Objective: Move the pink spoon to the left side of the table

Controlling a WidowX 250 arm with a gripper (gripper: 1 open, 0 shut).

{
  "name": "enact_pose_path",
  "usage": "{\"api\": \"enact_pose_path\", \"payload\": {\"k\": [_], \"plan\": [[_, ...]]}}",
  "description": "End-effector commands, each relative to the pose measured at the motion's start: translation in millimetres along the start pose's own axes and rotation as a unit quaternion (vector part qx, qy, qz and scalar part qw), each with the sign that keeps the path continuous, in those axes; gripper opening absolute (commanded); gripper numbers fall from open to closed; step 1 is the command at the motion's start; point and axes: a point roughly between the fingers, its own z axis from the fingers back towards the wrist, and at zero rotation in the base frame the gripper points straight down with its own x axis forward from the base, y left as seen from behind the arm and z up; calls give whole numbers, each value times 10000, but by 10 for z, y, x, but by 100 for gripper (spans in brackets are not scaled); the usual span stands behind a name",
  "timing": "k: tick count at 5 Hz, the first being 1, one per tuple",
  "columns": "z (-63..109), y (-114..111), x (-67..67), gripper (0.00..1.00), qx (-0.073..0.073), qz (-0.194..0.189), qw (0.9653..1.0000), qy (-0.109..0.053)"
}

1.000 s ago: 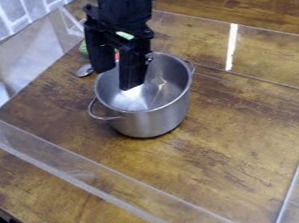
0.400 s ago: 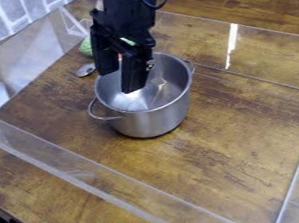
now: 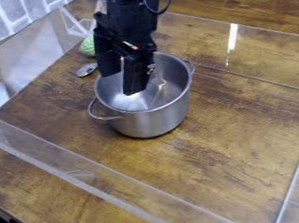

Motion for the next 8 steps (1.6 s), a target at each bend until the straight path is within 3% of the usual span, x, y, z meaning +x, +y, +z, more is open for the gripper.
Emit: {"api": "enact_pose_path", "payload": {"k": [1, 2, 8], "plan": [[102, 131, 39, 100, 116, 108, 9996, -228], [64, 148, 53, 0, 120, 98, 9997, -200], [-163, 215, 158, 0, 128, 51, 9999, -45]]}}
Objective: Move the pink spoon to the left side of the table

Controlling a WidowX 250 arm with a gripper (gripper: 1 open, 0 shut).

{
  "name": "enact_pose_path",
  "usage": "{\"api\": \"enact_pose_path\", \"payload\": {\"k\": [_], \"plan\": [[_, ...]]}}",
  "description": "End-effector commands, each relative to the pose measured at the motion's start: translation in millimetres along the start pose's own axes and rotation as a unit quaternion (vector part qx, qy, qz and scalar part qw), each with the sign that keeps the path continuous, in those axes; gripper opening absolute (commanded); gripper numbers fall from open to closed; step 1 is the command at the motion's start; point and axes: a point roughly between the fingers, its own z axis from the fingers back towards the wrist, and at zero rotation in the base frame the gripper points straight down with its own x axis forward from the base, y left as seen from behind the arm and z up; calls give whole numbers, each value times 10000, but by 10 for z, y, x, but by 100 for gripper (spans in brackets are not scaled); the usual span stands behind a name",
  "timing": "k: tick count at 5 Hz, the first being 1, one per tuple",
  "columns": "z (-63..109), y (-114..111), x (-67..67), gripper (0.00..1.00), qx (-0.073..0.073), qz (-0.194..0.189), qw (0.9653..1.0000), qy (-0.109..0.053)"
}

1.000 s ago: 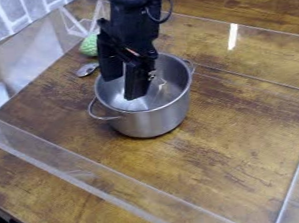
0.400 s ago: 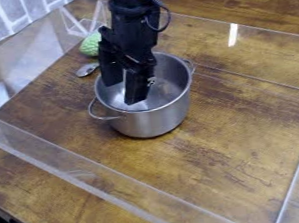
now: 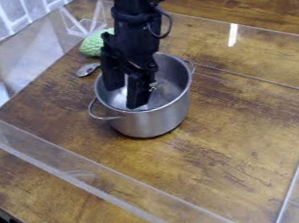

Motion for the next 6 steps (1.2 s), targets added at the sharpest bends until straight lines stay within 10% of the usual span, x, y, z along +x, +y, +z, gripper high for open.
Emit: {"api": "enact_pose_path", "payload": {"k": [1, 6], "plan": [[160, 117, 59, 0, 137, 121, 9994, -281], [154, 142, 122, 0, 182, 158, 9993, -273]]}}
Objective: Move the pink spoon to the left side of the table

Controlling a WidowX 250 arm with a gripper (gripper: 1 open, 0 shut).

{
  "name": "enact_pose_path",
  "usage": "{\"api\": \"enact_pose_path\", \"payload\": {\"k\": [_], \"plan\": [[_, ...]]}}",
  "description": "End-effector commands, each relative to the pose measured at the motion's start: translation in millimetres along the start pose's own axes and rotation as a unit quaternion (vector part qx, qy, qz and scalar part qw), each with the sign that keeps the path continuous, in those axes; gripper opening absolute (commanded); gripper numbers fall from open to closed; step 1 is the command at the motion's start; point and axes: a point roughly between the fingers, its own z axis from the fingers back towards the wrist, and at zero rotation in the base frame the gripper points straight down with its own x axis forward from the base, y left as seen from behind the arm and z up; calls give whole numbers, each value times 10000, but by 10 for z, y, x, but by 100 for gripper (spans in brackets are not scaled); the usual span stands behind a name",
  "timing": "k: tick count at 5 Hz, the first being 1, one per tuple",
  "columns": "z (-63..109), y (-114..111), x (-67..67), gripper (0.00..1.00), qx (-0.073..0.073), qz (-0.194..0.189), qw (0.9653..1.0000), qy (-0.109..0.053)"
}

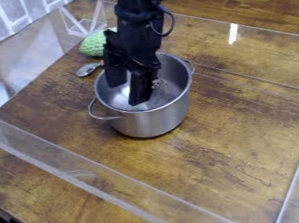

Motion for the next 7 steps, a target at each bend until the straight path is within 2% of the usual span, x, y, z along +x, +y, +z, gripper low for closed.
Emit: {"api": "enact_pose_path", "payload": {"k": [1, 7], "plan": [[163, 91, 57, 0, 102, 100, 9995, -266], [133, 99, 119, 0, 100, 148, 9994, -285]]}}
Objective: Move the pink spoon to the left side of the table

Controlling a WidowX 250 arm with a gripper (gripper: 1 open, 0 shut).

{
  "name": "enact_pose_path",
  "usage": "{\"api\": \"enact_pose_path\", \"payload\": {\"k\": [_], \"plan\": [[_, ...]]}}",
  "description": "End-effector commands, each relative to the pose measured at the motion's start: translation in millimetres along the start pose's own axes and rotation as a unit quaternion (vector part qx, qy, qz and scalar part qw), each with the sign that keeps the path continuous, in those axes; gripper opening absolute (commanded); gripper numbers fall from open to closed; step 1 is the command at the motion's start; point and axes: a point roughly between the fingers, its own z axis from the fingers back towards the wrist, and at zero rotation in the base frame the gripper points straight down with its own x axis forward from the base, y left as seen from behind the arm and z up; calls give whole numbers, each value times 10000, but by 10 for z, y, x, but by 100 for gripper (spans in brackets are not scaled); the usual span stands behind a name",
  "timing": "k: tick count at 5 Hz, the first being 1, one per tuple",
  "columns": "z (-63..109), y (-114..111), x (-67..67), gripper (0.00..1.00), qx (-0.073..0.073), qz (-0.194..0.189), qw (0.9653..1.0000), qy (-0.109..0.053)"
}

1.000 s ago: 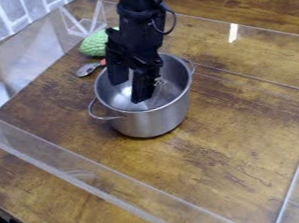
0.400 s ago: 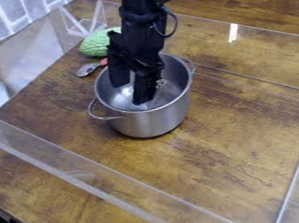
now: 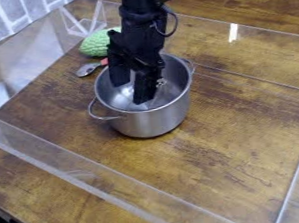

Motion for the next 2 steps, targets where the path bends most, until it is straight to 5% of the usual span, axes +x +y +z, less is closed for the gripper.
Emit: {"api": "enact_pose_path", "payload": {"k": [1, 2], "plan": [[161, 83, 72, 0, 99, 89, 9995, -291], [156, 84, 81, 0, 99, 96, 9995, -296]]}}
